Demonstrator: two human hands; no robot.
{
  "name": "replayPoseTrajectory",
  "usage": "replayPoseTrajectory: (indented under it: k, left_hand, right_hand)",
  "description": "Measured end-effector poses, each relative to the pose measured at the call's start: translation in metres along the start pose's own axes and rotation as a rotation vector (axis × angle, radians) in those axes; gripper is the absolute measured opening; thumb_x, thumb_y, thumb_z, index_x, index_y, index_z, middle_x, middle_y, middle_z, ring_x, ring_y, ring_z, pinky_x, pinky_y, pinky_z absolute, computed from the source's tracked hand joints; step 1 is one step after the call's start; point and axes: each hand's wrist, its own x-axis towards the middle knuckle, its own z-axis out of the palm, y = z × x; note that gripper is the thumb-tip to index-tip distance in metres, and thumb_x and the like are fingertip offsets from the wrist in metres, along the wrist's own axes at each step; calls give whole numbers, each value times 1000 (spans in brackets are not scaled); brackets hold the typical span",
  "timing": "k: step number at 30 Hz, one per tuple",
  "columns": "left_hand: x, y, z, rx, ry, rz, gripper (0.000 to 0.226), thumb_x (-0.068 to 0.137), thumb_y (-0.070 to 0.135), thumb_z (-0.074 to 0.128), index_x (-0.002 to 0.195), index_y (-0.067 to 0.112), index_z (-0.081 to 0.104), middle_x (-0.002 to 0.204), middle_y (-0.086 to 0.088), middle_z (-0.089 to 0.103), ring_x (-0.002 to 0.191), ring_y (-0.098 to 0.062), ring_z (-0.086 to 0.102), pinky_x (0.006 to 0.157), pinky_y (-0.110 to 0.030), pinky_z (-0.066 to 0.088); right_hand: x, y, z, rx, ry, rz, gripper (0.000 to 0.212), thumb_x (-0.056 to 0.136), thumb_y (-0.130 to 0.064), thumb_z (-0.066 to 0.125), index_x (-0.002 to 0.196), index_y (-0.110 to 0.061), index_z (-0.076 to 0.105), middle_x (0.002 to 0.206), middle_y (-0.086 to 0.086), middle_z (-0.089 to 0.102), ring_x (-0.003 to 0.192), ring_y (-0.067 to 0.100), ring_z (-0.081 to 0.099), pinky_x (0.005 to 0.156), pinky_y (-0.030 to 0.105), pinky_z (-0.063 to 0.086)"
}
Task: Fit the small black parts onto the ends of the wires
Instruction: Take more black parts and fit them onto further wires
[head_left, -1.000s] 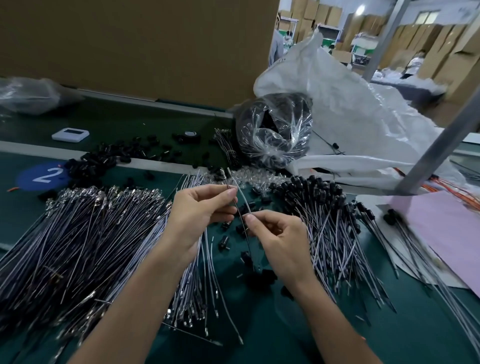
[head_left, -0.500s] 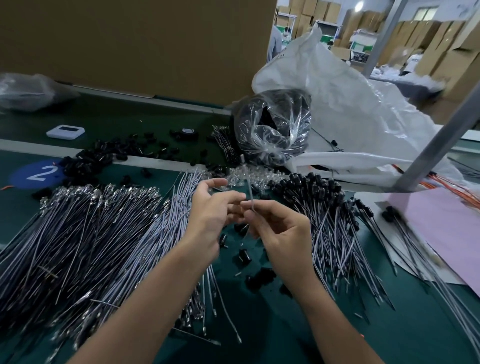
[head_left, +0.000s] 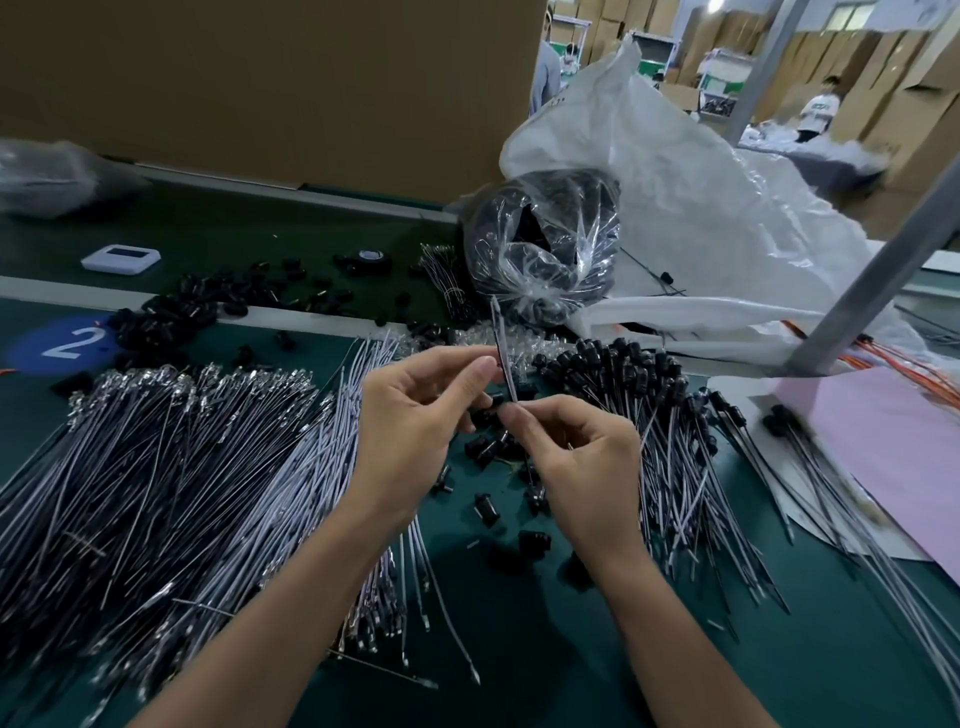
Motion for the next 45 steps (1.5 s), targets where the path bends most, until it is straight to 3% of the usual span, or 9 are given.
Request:
replayPoseTrajectory:
  k: [3,12,23,28,32,37,45]
  left_hand:
    - [1,1,-3,-48,18,-45,22,75,29,78,95,21,78,85,-6,76,67,-16,69,53,-22,51]
    - [4,4,-8,-202,120,-173,13,75,24,73,84,18,80,84,-9,76,65,-13,67,55,-21,52]
    - [5,1,-11,-268,97,-265,13,74,27,73,82,20,80,87,-5,75,72,-13,66,58,-20,52]
    - [3,-2,-6,-291,103,-271,13,73,25,71,82,17,78,85,-6,76,75,-14,70,58,-19,53]
    - [0,-4,2,-232,85,-257,20,73,27,72,88,15,76,89,-4,77,83,-8,70,62,-16,51]
    - [0,-2,1,-197,61,-221,19,73,29,73,87,16,76,88,-3,77,82,-7,69,64,-16,49]
    - [2,-3,-4,-91,19,-162,9,77,27,73,83,22,77,87,0,77,79,-6,68,66,-16,50]
  right_hand:
    - [0,1,2,-57,-15,-1,6,81,-21,79,79,-15,78,70,-2,71,63,13,63,58,26,46]
    - [-3,-3,4,-159,-62,-36,6,76,-20,82,77,-18,78,73,-3,70,70,10,63,64,18,47]
    - [-3,-4,4,-205,-127,-42,5,76,-19,82,75,-18,77,68,-11,67,70,11,59,64,18,43]
    - [-3,-2,7,-298,-161,-89,11,82,-20,78,92,-15,77,86,-10,70,86,10,61,78,21,48]
    - [-5,-3,9,-81,-91,-34,10,86,-8,72,95,-12,76,82,-8,74,77,6,70,72,18,54]
    - [-5,-6,9,175,-42,95,16,89,-1,67,99,-10,74,85,3,76,78,19,74,73,34,60]
    - [-4,-12,7,339,49,133,20,86,-1,70,86,-20,78,78,4,75,70,19,72,63,20,54]
